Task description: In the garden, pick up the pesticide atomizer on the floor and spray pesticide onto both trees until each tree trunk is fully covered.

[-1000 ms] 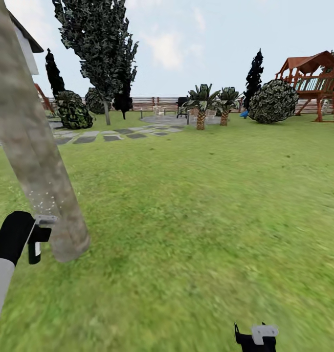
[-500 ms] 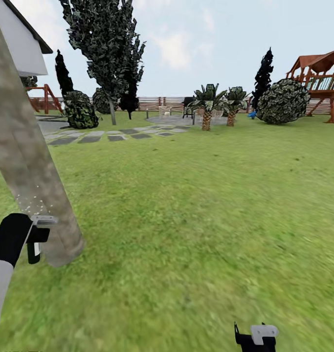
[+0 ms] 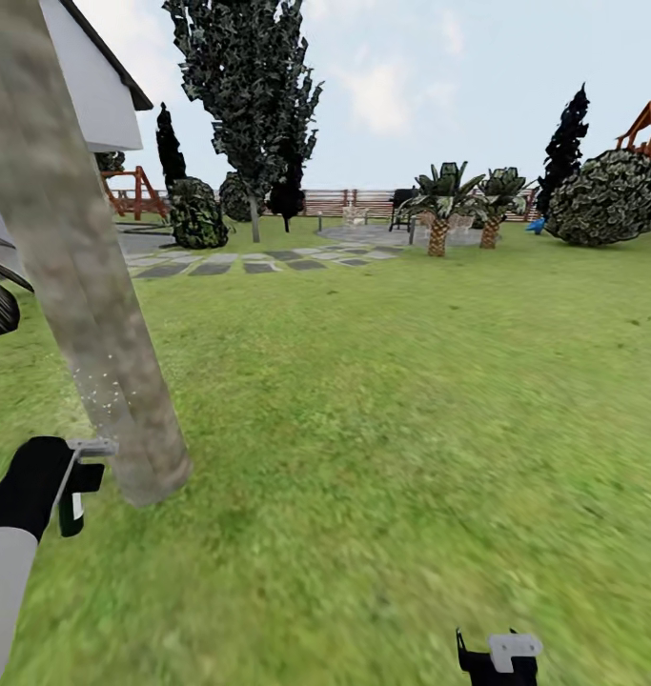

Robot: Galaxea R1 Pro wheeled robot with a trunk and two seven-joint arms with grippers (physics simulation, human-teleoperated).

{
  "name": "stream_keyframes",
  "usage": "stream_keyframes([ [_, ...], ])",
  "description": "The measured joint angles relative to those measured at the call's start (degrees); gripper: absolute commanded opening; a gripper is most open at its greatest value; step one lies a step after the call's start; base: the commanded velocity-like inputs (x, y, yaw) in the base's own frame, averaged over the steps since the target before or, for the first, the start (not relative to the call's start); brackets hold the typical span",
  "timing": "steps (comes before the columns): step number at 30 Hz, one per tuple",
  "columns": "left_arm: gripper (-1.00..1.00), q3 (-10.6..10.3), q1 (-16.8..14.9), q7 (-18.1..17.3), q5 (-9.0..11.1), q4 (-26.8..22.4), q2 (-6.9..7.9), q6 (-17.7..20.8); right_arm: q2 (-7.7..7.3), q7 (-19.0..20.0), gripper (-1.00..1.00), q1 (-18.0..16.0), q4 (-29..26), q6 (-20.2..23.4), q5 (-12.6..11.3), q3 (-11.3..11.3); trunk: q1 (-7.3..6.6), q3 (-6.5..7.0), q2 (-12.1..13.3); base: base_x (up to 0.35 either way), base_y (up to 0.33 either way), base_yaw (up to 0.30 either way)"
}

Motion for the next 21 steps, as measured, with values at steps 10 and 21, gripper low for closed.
stream_keyframes([
  [10, -1.00, 0.31, 0.00, 0.19, -0.93, 1.15, -1.09, -4.77, -0.09, -0.07, 1.00, 0.00, 0.00, 0.00, 0.00, -0.01, 0.00, 0.00, 0.00, 0.262, -0.156, 0.002],
  [21, -1.00, 0.61, 0.02, 0.28, -0.56, 2.18, -1.86, -4.99, 0.00, -0.06, 1.00, 0.00, 0.00, 0.00, -0.06, -0.01, 0.00, 0.00, 0.00, 0.289, -0.131, 0.000],
])
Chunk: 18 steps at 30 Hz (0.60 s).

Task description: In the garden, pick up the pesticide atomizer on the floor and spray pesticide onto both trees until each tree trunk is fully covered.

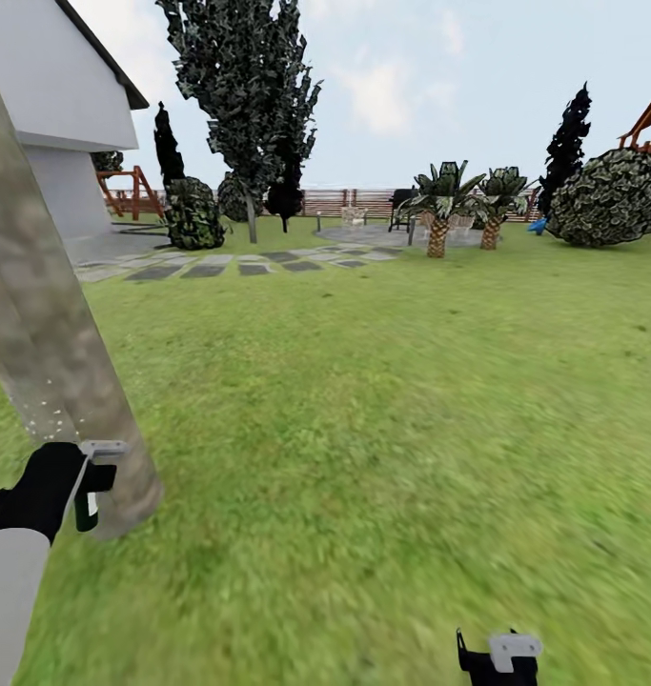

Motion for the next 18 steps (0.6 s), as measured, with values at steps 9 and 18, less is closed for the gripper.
stream_keyframes([
  [9, -1.00, 5.82, 3.06, 3.94, -0.49, -0.07, 1.67, -2.84, 0.00, 0.01, 1.00, 0.00, 0.00, 0.00, 0.02, -0.01, 0.00, 0.00, 0.00, 0.182, -0.066, 0.148],
  [18, -1.00, 7.50, 4.55, 4.37, 0.41, -0.15, 0.68, -3.78, 0.00, 0.05, 1.00, 0.00, 0.00, 0.00, 0.05, 0.00, 0.00, 0.00, 0.00, 0.001, 0.000, 0.277],
])
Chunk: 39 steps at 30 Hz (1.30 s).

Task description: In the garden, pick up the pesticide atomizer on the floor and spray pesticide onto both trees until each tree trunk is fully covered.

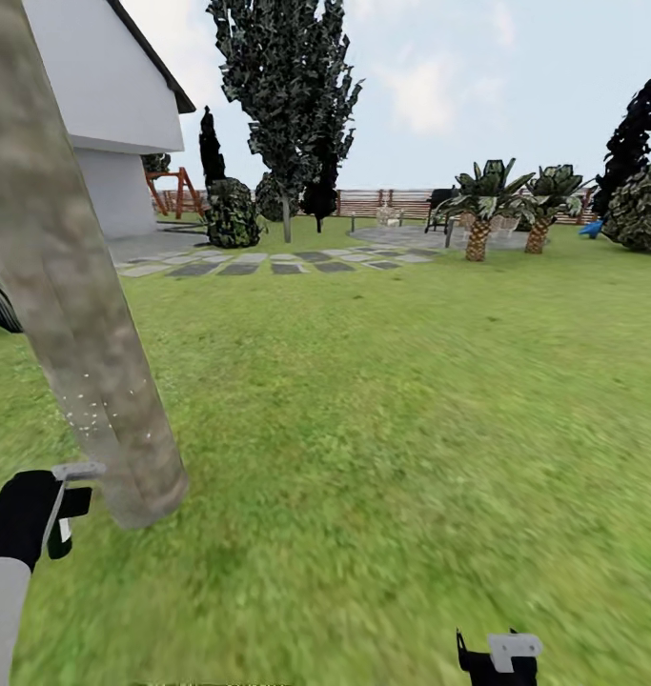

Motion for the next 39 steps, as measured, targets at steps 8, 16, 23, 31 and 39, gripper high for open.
stream_keyframes([
  [8, -1.00, 0.03, 0.00, 1.99, -0.34, 0.81, -3.02, -7.47, 0.00, 0.01, 1.00, 0.00, 0.05, 0.00, 0.01, 0.02, 0.00, 0.00, 0.00, 0.000, 0.000, 0.058],
  [16, -1.00, 0.08, 0.04, 6.50, 0.52, 6.33, -3.31, -10.33, 0.00, 0.01, 1.00, 0.00, 0.00, 0.00, 0.01, 0.01, 0.00, 0.00, 0.00, 0.041, -0.009, 0.000],
  [23, -1.00, -0.01, 0.08, 6.52, 0.41, 9.84, -3.02, -10.34, 0.00, 0.01, 1.00, 0.00, 0.00, 0.00, 0.01, 0.01, 0.00, 0.00, 0.00, 0.296, -0.039, 0.005],
  [31, -1.00, 0.95, 0.10, 6.48, 0.16, 9.86, -2.12, -10.15, 0.00, 0.01, 1.00, 0.00, 0.00, 0.00, -0.05, -0.01, 0.00, 0.00, 0.00, 0.127, -0.060, 0.233],
  [39, -1.00, 1.04, 0.16, 6.28, 0.10, 10.01, -2.73, -9.94, 0.00, 0.01, 1.00, 0.00, 0.00, 0.00, -0.02, 0.00, 0.00, 0.00, 0.00, 0.001, -0.099, 0.221],
])
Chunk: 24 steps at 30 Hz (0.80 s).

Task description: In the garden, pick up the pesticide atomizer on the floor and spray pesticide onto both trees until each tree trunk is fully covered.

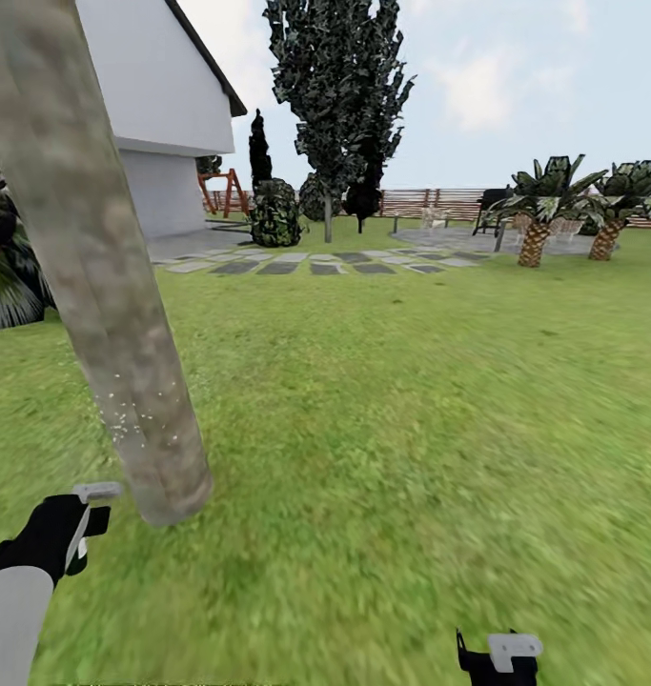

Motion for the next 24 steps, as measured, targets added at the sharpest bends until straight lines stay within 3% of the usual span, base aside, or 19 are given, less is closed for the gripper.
stream_keyframes([
  [10, -1.00, 0.07, 0.01, 0.19, 0.15, -0.09, -0.04, -0.26, 0.00, 0.00, 1.00, 0.00, 0.00, 0.00, -0.06, -0.01, 0.00, 0.00, 0.00, 0.014, -0.269, 0.005],
  [24, -1.00, 0.09, 0.00, 0.34, 0.27, -0.09, -0.20, -0.45, 0.00, 0.00, 1.00, 0.00, 0.00, 0.00, -0.03, -0.01, 0.00, 0.00, 0.00, 0.147, -0.263, 0.000],
])
